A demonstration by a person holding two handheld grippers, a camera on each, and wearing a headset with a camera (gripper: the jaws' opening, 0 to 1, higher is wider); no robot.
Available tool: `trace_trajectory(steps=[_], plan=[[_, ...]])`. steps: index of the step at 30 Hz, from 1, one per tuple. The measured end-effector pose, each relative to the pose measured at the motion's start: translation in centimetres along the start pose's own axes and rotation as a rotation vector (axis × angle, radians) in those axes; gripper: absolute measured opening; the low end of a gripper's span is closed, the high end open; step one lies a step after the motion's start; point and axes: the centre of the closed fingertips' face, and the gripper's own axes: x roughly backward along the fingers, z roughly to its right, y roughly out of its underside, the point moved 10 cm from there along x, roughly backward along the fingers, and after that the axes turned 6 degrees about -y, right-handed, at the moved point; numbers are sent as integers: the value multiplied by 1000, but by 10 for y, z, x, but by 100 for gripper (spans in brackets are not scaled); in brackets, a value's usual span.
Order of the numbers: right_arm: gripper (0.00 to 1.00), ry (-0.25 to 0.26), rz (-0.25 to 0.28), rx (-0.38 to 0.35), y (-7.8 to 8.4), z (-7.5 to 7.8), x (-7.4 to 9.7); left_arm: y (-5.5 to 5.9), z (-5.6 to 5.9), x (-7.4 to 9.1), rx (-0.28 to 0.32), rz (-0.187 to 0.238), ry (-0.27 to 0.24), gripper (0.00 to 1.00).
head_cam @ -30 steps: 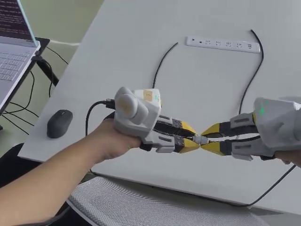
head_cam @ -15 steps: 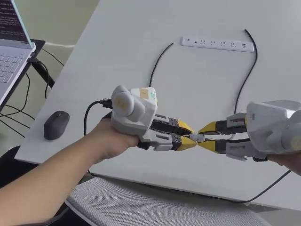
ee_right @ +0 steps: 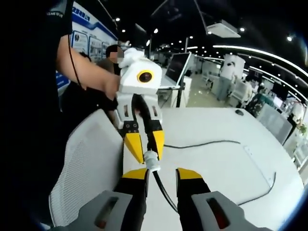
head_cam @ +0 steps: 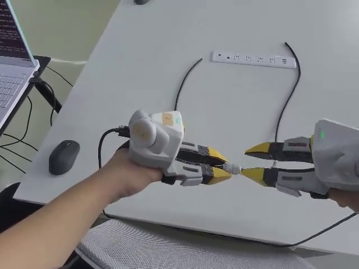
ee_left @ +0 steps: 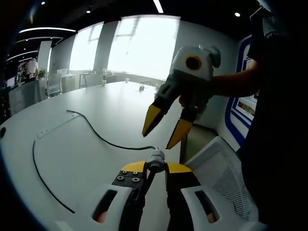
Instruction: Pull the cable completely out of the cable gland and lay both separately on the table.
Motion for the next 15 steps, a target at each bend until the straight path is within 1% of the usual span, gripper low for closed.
trace_trajectory(steps=[1,2,5,7,8,9,11,12,13,15], plan=[[20,37,-6,23,0,-1,2,-1,-1,1,0,3,-6,15],[19,48,-3,22,0,-4,2,-1,-2,2,2,7,-12,15],[17,122,-16,23,2,-6,2,-2,-4,4,14,11,-15,15],[18,121,-26,25,7,-8,-4,-3,-4,4,11,11,-18,15],[18,131,-42,37,8,-9,-6,-3,-5,4,14,11,-19,15],[18,158,-80,75,10,-9,-8,-3,-5,4,16,12,-20,15],[17,174,-103,104,11,-12,-12,-4,-5,4,17,11,-23,15],[16,181,-107,107,11,-13,-13,-4,-5,3,11,9,-24,15],[15,204,-119,111,12,-13,-15,-4,-4,3,9,8,-24,15],[11,235,-123,82,12,-15,-19,-5,-4,2,1,6,-25,15]])
